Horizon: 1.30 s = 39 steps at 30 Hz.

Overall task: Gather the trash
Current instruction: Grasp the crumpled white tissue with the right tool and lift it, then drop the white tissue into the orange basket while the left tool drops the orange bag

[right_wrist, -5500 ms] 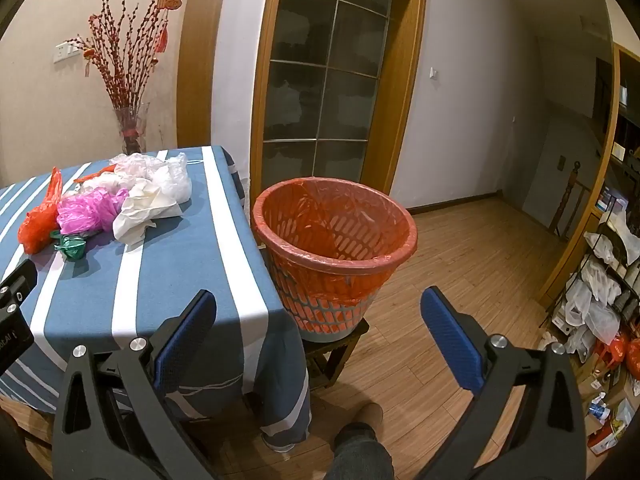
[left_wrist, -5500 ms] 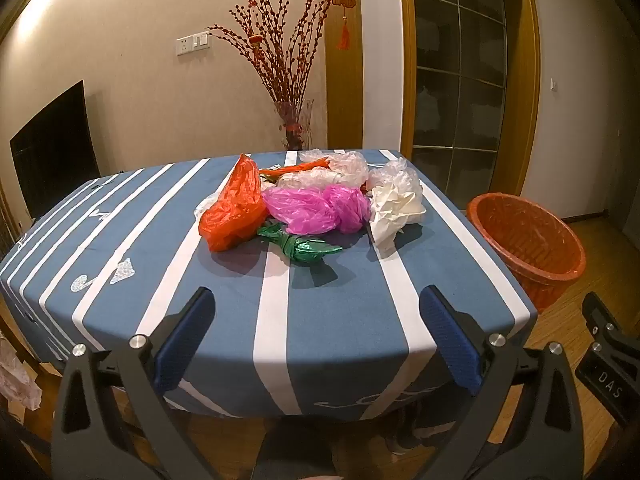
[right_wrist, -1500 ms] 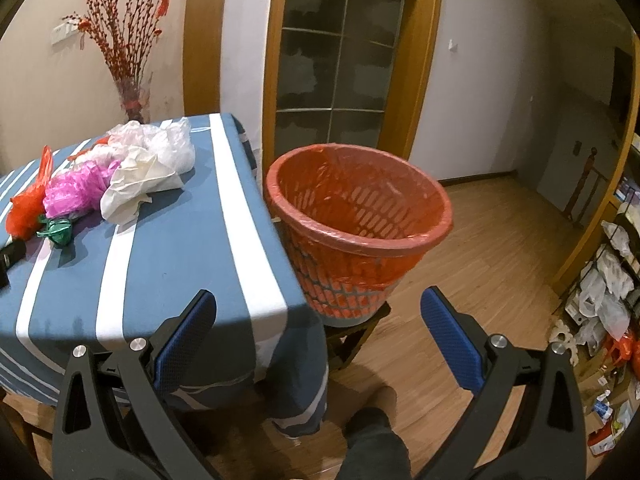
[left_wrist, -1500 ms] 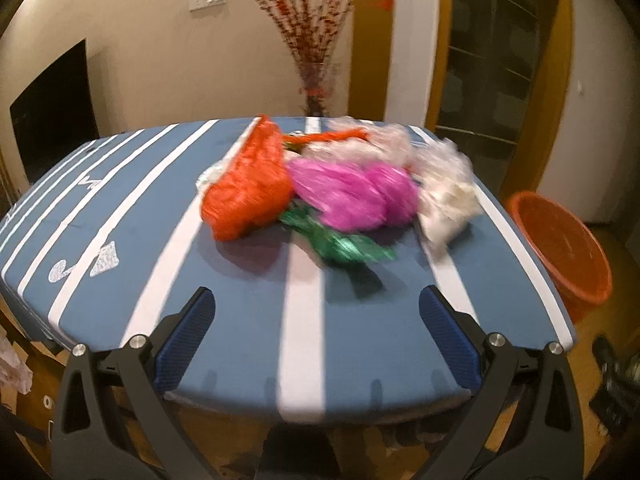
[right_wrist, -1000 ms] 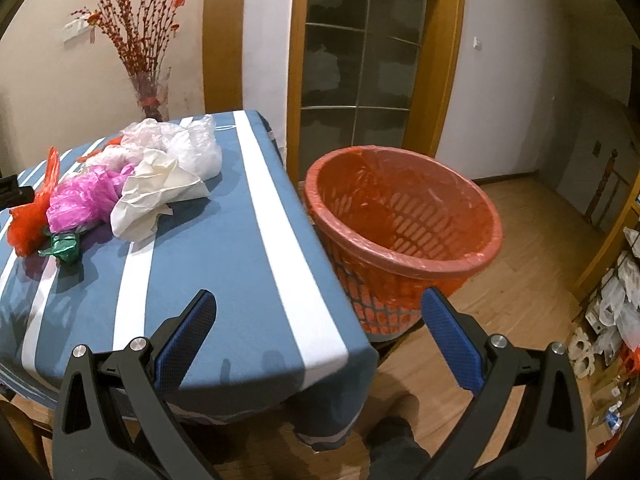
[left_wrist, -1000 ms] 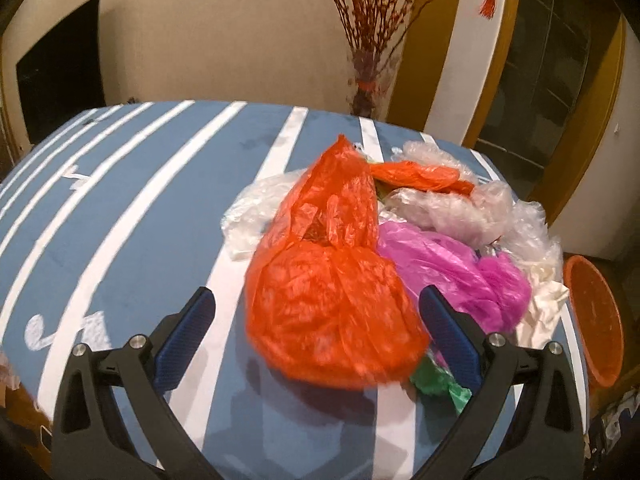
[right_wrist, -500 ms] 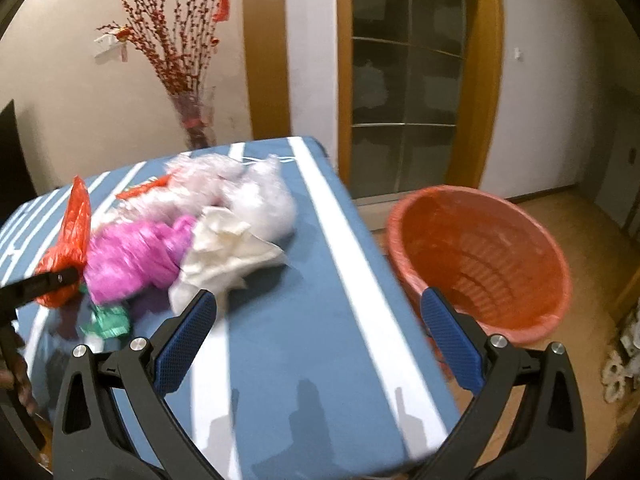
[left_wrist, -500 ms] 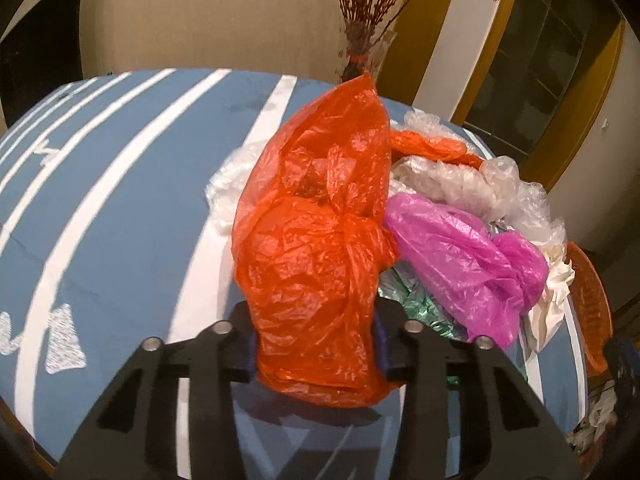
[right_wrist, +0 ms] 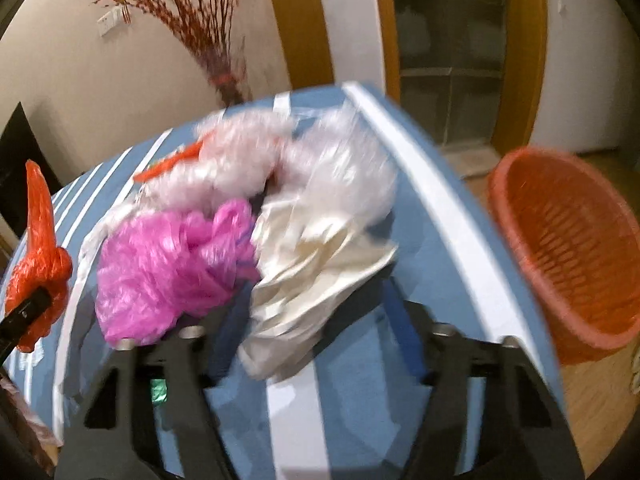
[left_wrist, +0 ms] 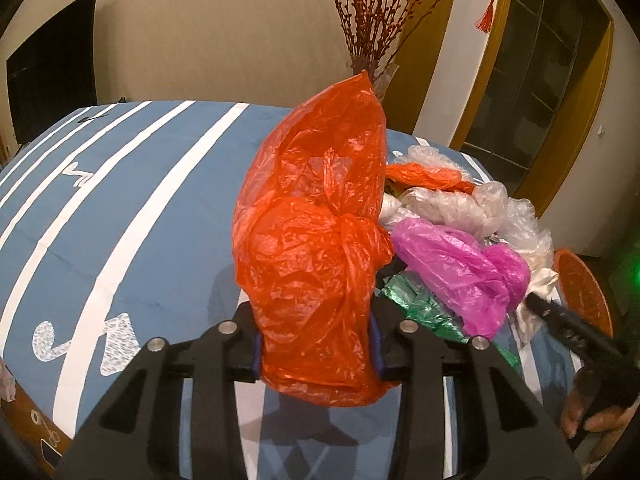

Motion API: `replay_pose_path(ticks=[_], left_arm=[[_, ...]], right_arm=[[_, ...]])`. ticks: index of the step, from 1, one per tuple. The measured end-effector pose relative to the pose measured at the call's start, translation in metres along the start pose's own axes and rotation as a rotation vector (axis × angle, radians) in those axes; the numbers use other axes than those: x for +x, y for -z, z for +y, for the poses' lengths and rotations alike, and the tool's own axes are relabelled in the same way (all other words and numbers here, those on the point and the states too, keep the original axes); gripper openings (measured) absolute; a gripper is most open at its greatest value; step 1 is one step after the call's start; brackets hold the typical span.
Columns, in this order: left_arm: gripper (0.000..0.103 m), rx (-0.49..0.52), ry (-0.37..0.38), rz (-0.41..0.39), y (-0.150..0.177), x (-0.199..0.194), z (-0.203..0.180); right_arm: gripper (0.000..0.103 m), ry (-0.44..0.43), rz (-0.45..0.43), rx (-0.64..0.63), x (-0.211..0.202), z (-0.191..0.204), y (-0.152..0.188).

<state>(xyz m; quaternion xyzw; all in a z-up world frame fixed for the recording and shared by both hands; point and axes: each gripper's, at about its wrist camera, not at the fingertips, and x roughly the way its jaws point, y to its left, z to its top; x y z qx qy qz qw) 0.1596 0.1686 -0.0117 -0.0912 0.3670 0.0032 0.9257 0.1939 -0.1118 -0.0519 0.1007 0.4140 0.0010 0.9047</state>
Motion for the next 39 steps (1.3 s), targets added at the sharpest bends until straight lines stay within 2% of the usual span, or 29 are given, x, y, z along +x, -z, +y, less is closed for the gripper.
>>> replay_pose_path(ticks=[1,4,12,23,31,39], left_arm=[[0.038,0.001,0.006,-0.002,0.000,-0.002,-0.001],[0.039,0.013,0.028,-0.009,-0.002,-0.007,-0.008],[0.039,0.072,0.105,-0.018,-0.003,-0.015,-0.049],[0.039,0.140,0.181,-0.018,-0.001,-0.011,-0.106],[0.039,0.172,0.214,-0.005,0.002,-0.004,-0.129],[0.039,0.218,0.304,0.009,0.001,0.001,-0.176]], right_arm=[[0.037,-0.014,0.025,0.019,0.004,-0.004,0.003],[0.033,-0.041,0.009,0.044,-0.005,-0.011,0.007],[0.033,-0.058,-0.041,0.057,-0.040,-0.035,0.017],[0.033,-0.101,-0.058,0.037,-0.073,-0.053,0.035],[0.033,0.020,-0.172,0.075,-0.099,-0.089,0.019],[0.033,0.168,-0.247,0.166,-0.113,-0.145,0.000]])
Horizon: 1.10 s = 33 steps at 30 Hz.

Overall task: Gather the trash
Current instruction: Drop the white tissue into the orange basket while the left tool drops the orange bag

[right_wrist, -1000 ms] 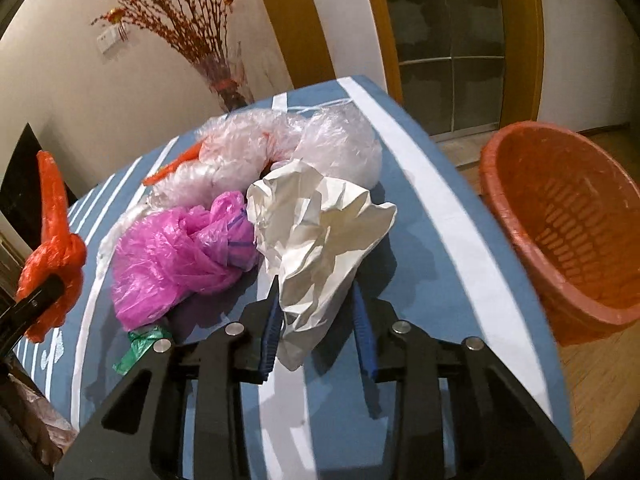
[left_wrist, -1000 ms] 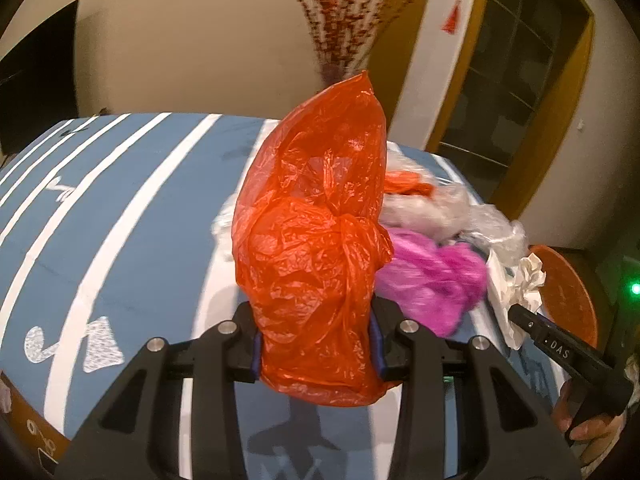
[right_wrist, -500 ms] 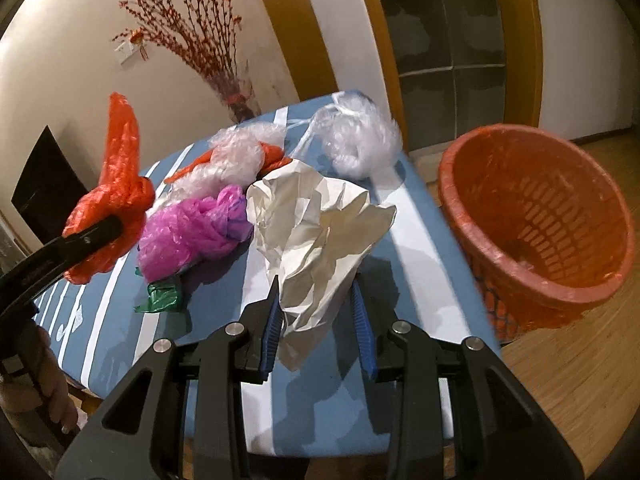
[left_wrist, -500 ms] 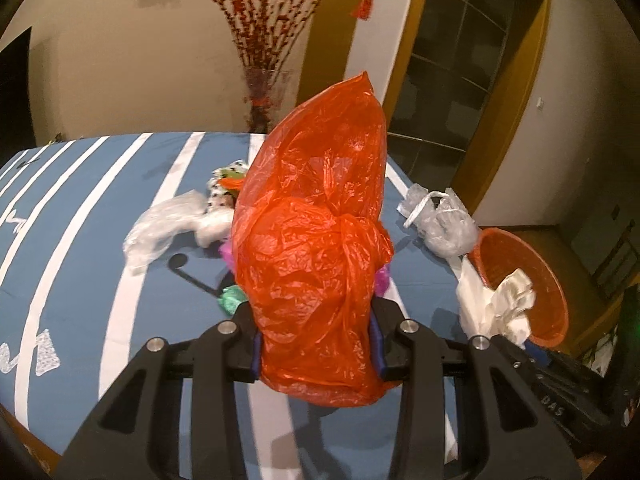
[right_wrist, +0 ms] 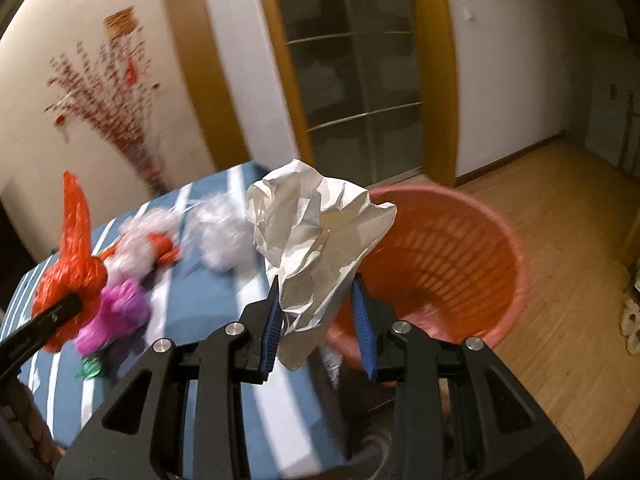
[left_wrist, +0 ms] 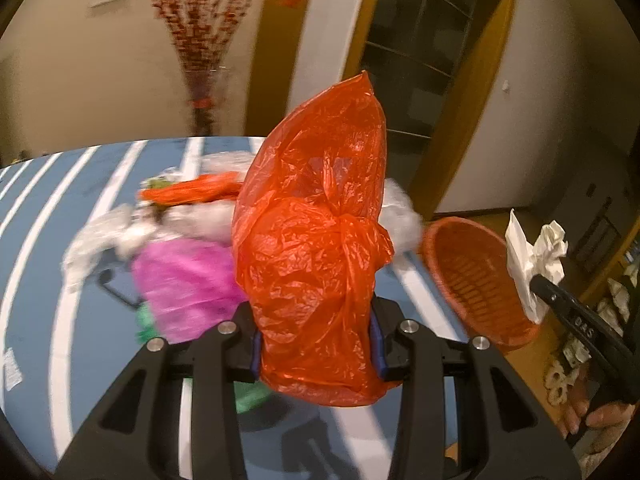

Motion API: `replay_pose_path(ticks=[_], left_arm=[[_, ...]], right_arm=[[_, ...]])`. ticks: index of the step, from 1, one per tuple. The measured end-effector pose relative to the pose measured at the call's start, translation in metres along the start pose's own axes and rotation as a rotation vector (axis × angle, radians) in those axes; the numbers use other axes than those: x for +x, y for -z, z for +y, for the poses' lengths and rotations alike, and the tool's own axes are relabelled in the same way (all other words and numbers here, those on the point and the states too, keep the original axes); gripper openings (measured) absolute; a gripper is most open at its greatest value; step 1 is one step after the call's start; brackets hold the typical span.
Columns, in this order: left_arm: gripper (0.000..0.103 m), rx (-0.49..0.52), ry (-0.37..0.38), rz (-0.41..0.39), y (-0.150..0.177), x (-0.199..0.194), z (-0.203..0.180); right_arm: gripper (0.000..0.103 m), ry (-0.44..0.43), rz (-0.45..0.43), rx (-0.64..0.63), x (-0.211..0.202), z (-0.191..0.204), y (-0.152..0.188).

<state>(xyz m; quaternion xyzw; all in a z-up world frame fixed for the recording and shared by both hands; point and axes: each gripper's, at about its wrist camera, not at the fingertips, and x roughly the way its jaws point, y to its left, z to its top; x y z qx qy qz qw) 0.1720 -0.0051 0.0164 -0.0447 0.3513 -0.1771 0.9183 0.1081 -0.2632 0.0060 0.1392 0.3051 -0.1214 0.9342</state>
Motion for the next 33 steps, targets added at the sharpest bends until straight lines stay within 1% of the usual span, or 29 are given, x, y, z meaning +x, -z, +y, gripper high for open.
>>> replay_pose_path(ticks=[7,11,15,21,25,27,29,32,33], left_arm=[[0.040,0.069,0.099,0.033,-0.010,0.031,-0.057],[0.040,0.119,0.157,0.049,-0.013,0.049,-0.093],[0.040,0.168,0.198,0.073,-0.013,0.071,-0.127],[0.040,0.209,0.249,0.118,-0.015,0.106,-0.163],[0.041,0.234,0.258,0.145,-0.015,0.128,-0.181],[0.046,0.246,0.257,0.155,-0.013,0.135,-0.190],[0.056,0.253,0.247,0.163,-0.011,0.143,-0.193],[0.064,0.254,0.227,0.174,-0.004,0.148,-0.192],[0.064,0.252,0.224,0.178,-0.003,0.149,-0.190]], right_arm=[[0.033,0.071,-0.024,0.051,0.008,-0.035,-0.017],[0.033,0.092,-0.027,0.068,0.014,-0.050,-0.022],[0.033,0.108,-0.028,0.080,0.020,-0.066,-0.025],[0.033,0.123,-0.030,0.109,0.029,-0.089,-0.030],[0.033,0.125,-0.030,0.131,0.037,-0.104,-0.035],[0.034,0.119,-0.030,0.134,0.040,-0.108,-0.037],[0.034,0.118,-0.030,0.128,0.044,-0.110,-0.038],[0.039,0.117,-0.020,0.125,0.049,-0.112,-0.038],[0.043,0.116,-0.014,0.128,0.050,-0.113,-0.037]])
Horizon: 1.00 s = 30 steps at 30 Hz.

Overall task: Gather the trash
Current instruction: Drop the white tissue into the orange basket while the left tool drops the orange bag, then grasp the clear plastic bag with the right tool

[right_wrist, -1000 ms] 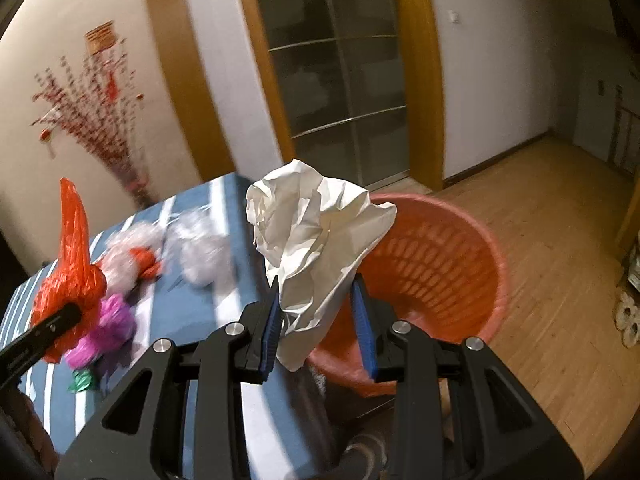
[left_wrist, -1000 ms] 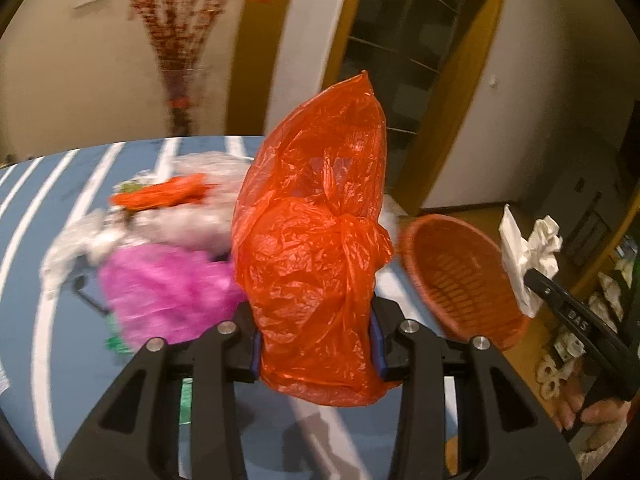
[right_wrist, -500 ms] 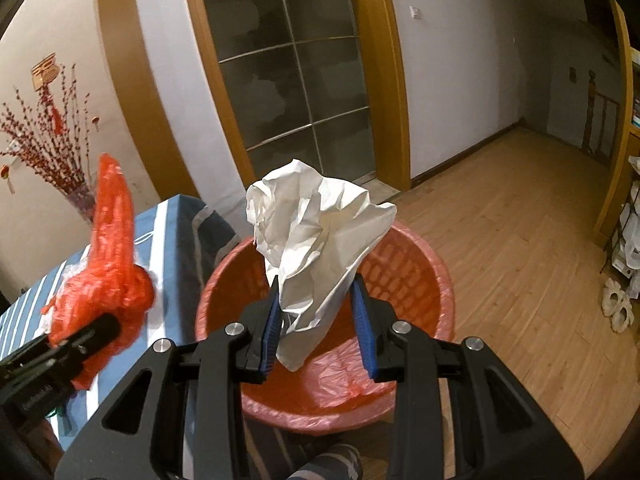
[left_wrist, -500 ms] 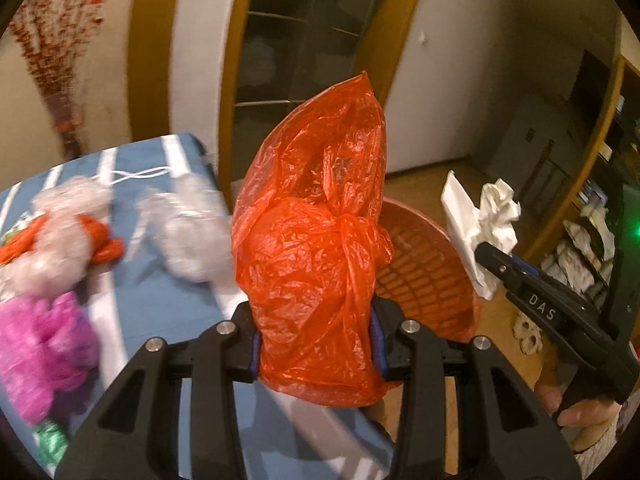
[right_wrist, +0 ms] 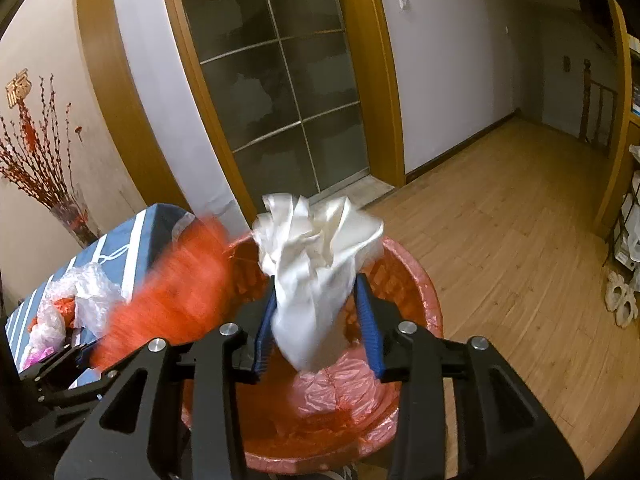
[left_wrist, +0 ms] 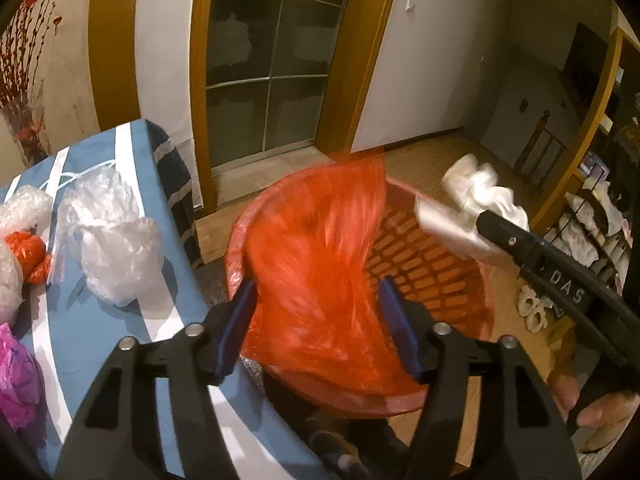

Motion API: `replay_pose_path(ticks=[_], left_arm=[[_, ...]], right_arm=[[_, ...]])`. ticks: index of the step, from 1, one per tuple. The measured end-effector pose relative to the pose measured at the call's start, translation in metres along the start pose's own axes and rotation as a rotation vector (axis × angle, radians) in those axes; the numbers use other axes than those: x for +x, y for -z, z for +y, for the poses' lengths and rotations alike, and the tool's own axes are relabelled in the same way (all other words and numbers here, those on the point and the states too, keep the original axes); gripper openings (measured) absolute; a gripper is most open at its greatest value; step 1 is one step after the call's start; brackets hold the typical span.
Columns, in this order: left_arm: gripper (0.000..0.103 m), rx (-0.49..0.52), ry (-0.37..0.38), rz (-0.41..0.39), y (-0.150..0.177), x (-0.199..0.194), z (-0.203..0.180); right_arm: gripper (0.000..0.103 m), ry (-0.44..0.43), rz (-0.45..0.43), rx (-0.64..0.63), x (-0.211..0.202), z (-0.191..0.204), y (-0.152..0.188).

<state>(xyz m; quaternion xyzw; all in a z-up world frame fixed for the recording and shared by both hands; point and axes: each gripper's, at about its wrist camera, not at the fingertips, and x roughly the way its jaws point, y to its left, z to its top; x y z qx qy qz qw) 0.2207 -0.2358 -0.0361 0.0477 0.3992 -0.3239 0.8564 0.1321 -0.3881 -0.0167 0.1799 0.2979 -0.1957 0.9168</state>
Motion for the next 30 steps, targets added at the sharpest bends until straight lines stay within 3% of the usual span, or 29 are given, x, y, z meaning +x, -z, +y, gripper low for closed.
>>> replay_pose_path(ticks=[9,18,30], left_arm=[[0.079,-0.017,-0.031,-0.002,0.016,-0.010,0.018],[0.085,-0.015,-0.074,-0.054,0.033,-0.052,0.032],[0.085,-0.113,-0.180,-0.128,0.047,-0.111,0.091]], right_arm=[[0.068,0.038,0.006,-0.032,-0.003,0.002,0.008],[0.073,0.027,0.010,-0.078,-0.010,0.022,0.012],[0.076,-0.050,0.030,-0.153,-0.015,0.081,0.024]])
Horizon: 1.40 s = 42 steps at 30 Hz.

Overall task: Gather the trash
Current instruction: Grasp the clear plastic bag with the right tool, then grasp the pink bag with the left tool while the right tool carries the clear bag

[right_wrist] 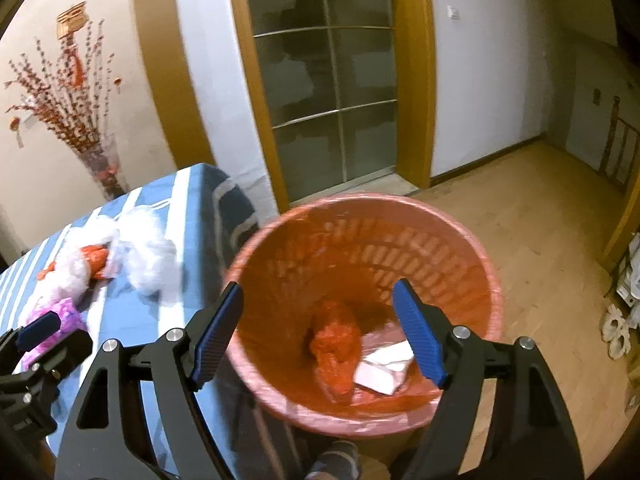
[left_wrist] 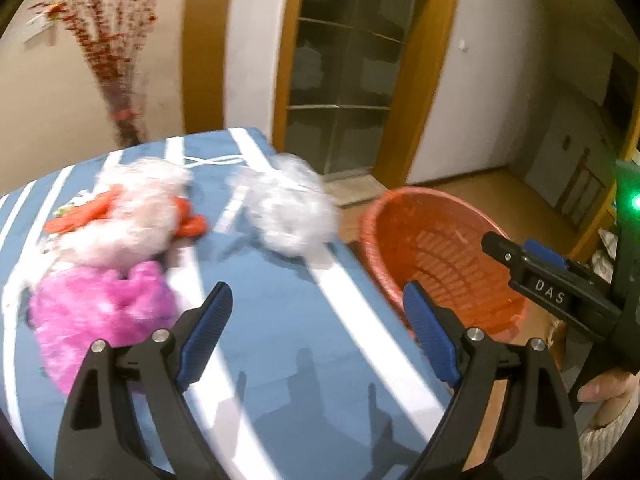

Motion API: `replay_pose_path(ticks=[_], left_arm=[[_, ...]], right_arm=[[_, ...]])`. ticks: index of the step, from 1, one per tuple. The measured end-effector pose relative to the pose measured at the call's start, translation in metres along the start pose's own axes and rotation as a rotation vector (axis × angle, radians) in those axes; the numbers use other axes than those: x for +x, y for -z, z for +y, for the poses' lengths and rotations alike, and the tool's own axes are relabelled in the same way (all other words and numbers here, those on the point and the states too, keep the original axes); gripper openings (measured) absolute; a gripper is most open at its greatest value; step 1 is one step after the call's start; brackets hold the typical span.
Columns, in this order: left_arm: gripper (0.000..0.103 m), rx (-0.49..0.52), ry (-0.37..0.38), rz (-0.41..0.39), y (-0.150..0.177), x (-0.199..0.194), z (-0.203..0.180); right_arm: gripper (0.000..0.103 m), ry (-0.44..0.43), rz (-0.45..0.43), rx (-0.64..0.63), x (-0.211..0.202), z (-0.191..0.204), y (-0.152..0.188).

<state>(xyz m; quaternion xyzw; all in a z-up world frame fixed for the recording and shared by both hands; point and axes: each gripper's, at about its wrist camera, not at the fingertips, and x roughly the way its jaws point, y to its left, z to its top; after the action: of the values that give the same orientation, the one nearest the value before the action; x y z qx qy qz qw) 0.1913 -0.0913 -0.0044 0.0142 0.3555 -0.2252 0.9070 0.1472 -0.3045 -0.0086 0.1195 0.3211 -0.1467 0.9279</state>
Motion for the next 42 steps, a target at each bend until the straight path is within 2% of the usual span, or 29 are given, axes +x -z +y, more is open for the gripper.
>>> replay_pose_path(ticks=[11,14,22,23,28,29,31,34,42], left_arm=[[0.085,-0.172,-0.187,-0.085,-0.001,-0.050,0.105],[0.085,-0.222,-0.234,-0.091,0.005,-0.061,0.133],[0.085,-0.301,-0.290,-0.093,0.015,-0.074,0.181],[0.085,-0.307,-0.292,-0.092,0.016,-0.075,0.184],[0.085,-0.315,-0.288,-0.086,0.022,-0.076,0.189],[0.085,-0.313,-0.286,-0.085,0.022,-0.076,0.188],[0.085,-0.309,-0.278,-0.080,0.023,-0.073,0.186],[0.085,-0.303,-0.258,-0.068,0.025,-0.070,0.180],[0.085,-0.226,-0.209,-0.024,0.023,-0.050,0.142]], right_arm=[[0.076,-0.169,0.044,-0.099,0.039,0.089,-0.009],[0.076,-0.184,0.077,-0.113,0.060,0.109,-0.010],[0.075,-0.210,0.148,-0.125,0.095,0.142,-0.014],[0.074,-0.212,0.159,-0.137,0.098,0.146,-0.013],[0.045,-0.219,0.216,-0.178,0.109,0.160,-0.004],[0.042,-0.221,0.223,-0.180,0.110,0.161,-0.003],[0.030,-0.225,0.226,-0.185,0.109,0.162,0.000],[0.018,-0.225,0.221,-0.197,0.106,0.162,0.002],[0.015,-0.236,0.201,-0.140,0.080,0.138,0.002]])
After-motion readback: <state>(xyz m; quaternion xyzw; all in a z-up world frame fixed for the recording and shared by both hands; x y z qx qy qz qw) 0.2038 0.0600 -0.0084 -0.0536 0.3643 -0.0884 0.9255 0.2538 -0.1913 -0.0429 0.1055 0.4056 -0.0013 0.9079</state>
